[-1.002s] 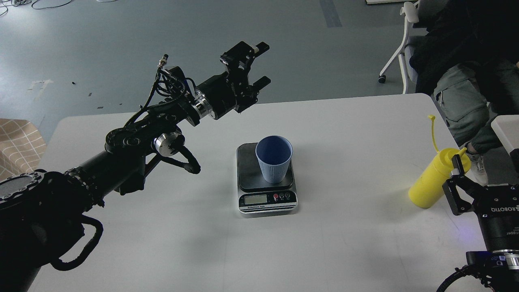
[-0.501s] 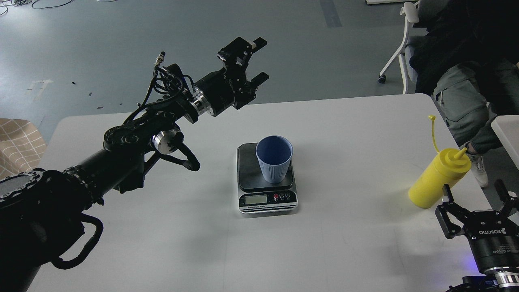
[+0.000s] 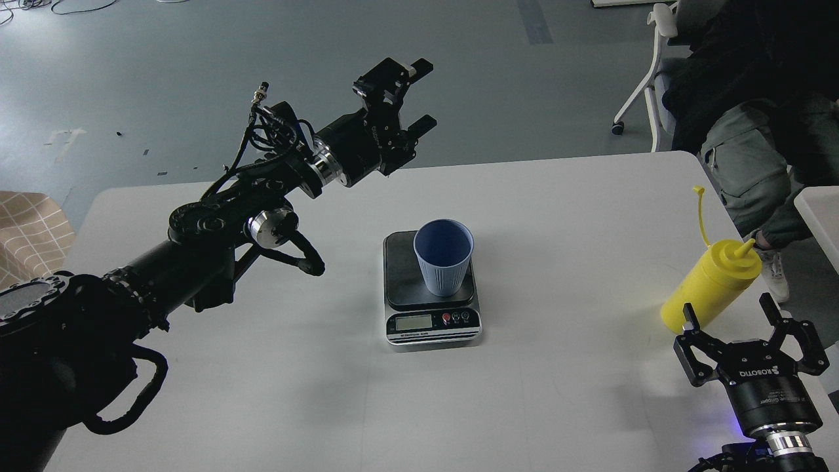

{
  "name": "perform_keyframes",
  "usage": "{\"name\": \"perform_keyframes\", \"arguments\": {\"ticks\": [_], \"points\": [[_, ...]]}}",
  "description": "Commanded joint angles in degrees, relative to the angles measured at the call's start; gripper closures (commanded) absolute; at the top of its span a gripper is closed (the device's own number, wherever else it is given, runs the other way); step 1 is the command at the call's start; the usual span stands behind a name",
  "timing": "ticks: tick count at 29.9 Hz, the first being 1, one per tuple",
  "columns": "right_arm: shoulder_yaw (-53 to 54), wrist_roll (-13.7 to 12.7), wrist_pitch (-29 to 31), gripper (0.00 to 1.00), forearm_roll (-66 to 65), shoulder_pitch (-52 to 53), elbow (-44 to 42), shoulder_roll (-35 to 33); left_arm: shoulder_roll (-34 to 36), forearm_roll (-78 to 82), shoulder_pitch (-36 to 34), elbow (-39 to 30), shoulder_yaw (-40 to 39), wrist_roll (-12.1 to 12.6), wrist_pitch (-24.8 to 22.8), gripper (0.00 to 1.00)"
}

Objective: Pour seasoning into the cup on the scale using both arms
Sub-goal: 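Move the right gripper down around the yellow squeeze bottle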

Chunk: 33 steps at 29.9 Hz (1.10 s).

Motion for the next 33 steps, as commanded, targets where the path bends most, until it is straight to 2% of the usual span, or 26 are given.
{"name": "perform_keyframes", "arguments": {"ticks": [1, 12, 19, 33], "points": [[0.11, 0.05, 0.0, 0.01, -0.01, 1.65, -1.1, -0.01, 0.17, -0.05, -0.08, 0.0, 0.0, 0.0, -0.07, 0.02], [0.28, -0.03, 0.0, 0.01, -0.09, 4.73, -2.51, -0.19, 1.23, -0.31, -0.25, 0.88, -0.69, 0.0, -0.42, 0.02], [0.28, -0.03, 0.0, 0.01, -0.09, 5.87, -2.59, -0.63, 3.24, -2.15, -2.44, 3.08, -7.81, 0.0, -0.42, 0.02], [0.63, -0.03, 0.0, 0.01, -1.32, 5.96, -2.86, -0.8, 3.77, -5.94, -4.64, 3.34, -14.23, 0.0, -1.03, 0.02]]}}
